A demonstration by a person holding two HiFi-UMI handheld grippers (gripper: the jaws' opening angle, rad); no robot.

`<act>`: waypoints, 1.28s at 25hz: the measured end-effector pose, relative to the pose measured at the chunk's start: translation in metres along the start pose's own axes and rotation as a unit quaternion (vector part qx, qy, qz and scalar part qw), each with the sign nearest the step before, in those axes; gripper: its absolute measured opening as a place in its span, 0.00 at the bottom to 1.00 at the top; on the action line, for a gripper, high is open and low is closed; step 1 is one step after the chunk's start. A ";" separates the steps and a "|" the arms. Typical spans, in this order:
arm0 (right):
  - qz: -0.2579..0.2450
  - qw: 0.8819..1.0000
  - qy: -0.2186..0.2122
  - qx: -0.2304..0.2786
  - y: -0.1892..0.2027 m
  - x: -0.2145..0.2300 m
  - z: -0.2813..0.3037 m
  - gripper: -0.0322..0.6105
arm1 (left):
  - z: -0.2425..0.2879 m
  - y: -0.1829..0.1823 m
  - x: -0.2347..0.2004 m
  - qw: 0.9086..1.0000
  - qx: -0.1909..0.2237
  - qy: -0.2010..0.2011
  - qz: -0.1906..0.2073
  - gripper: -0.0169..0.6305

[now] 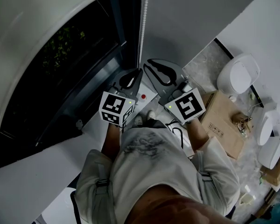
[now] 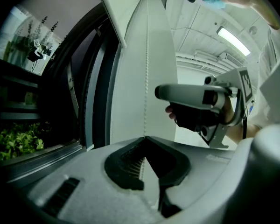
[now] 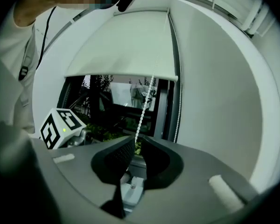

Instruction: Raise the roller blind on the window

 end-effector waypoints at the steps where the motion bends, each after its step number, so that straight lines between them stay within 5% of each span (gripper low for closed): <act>1: 0.000 1.000 -0.001 0.008 -0.008 0.002 0.002 0.15 | 0.000 0.000 0.001 1.000 0.000 0.000 0.000 0.04; 14: -0.017 0.998 -0.006 0.060 -0.065 0.023 0.023 0.18 | 0.004 0.002 0.006 1.000 -0.001 0.000 0.005 0.04; 17: -0.019 0.998 -0.006 0.065 -0.071 0.023 0.025 0.12 | 0.004 0.002 0.005 1.000 0.001 0.001 0.005 0.04; 32: -0.014 0.996 0.030 0.079 -0.050 0.010 0.019 0.07 | 0.008 0.019 0.003 1.000 -0.009 0.011 -0.003 0.04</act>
Point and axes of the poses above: the fingertips, and each gripper's own axes: z forward along the fingers, x to its right, y out of its underside, the point moved 10 cm from there along -z, backward along the fingers, and after that the axes turned 3 degrees about -y, right-handed, at the moved point
